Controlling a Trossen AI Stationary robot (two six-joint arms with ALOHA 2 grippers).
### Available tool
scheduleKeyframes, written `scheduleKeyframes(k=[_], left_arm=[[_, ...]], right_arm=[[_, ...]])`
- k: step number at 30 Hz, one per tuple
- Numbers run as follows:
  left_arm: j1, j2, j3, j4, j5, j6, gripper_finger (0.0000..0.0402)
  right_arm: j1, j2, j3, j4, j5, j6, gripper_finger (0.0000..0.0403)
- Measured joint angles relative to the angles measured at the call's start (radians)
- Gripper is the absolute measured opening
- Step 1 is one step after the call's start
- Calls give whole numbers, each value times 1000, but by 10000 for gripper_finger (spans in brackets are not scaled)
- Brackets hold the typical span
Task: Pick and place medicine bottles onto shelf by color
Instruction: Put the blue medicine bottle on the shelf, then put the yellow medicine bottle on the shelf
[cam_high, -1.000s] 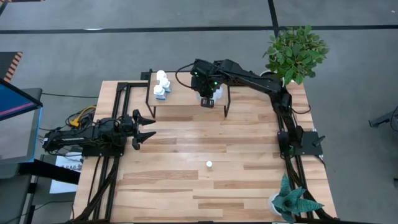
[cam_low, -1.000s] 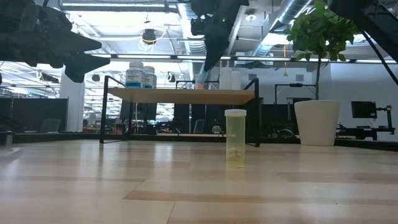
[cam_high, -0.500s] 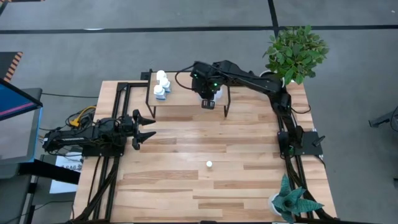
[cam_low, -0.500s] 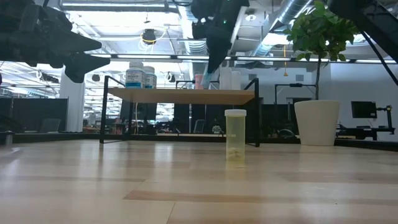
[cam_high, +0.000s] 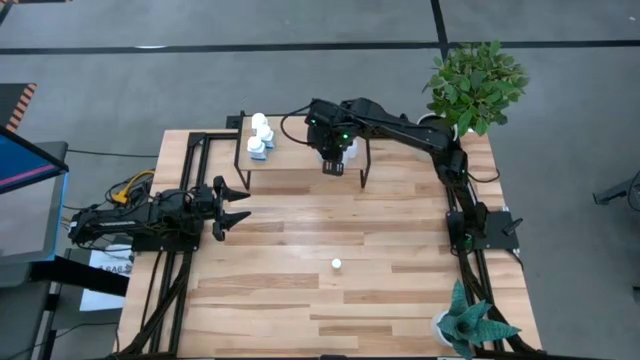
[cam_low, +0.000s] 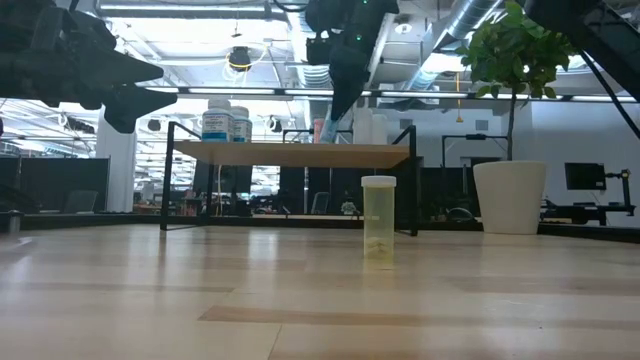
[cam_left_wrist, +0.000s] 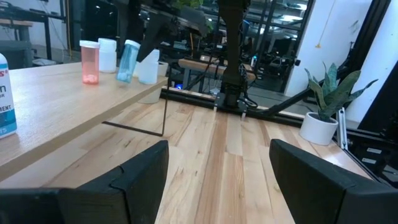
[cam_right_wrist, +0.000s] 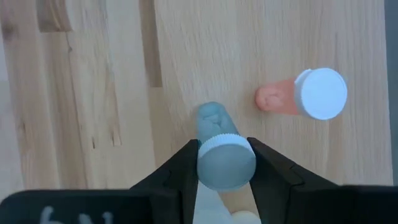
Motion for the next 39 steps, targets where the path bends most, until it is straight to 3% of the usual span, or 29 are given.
scheduleKeyframes(k=[10,25,32,39], left_arm=[[0,0,0,0,0,0,265],[0,0,0,0,0,0,265],[0,0,0,0,0,0,265],[0,0,0,0,0,0,265]], right_arm=[[0,0,0,35,0,1,191],[4,-15,94,-27,0,60,194],[42,-87,91,-164,-29,217,190],[160,-138,83,-294,-55,290,183]])
